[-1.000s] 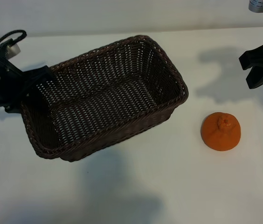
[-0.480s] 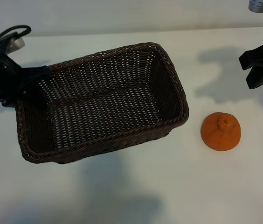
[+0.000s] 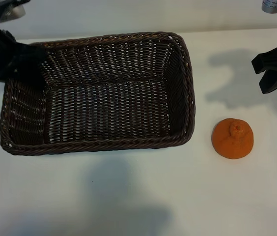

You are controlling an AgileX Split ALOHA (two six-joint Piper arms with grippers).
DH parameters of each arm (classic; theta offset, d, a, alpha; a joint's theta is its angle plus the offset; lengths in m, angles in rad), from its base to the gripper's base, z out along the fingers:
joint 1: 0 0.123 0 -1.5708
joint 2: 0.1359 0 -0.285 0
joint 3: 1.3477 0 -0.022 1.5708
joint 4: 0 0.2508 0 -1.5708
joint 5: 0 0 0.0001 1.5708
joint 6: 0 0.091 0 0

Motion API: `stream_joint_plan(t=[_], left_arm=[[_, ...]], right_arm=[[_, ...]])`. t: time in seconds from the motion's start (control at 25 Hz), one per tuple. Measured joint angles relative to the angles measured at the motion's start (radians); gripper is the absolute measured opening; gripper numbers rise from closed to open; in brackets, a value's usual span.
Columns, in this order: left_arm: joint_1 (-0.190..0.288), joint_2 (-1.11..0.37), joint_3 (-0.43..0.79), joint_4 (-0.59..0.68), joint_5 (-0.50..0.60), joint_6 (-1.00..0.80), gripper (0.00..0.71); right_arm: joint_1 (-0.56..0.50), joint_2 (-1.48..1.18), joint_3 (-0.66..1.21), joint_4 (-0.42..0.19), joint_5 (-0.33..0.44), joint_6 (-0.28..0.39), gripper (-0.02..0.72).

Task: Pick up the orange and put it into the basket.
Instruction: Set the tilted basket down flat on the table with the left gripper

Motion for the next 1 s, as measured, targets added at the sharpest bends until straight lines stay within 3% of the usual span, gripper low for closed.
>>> stream_joint_plan(t=[0.48,0.88,1.0], left_arm=[[-0.010,0.077,-0.019,0.002,0.001,-0.048,0.210],[-0.123,0.224,-0.193,0.059,0.002,-0.164,0.209],[-0.138,0.247,-0.226,0.073,0.003,-0.188,0.209]], right_arm=[[0.000,0.000,0.000,0.000,0.000,0.000,0.362],[0.000,0.000,0.000,0.000,0.000,0.000,0.362],[0.000,0.000,0.000,0.000,0.000,0.000,0.362]])
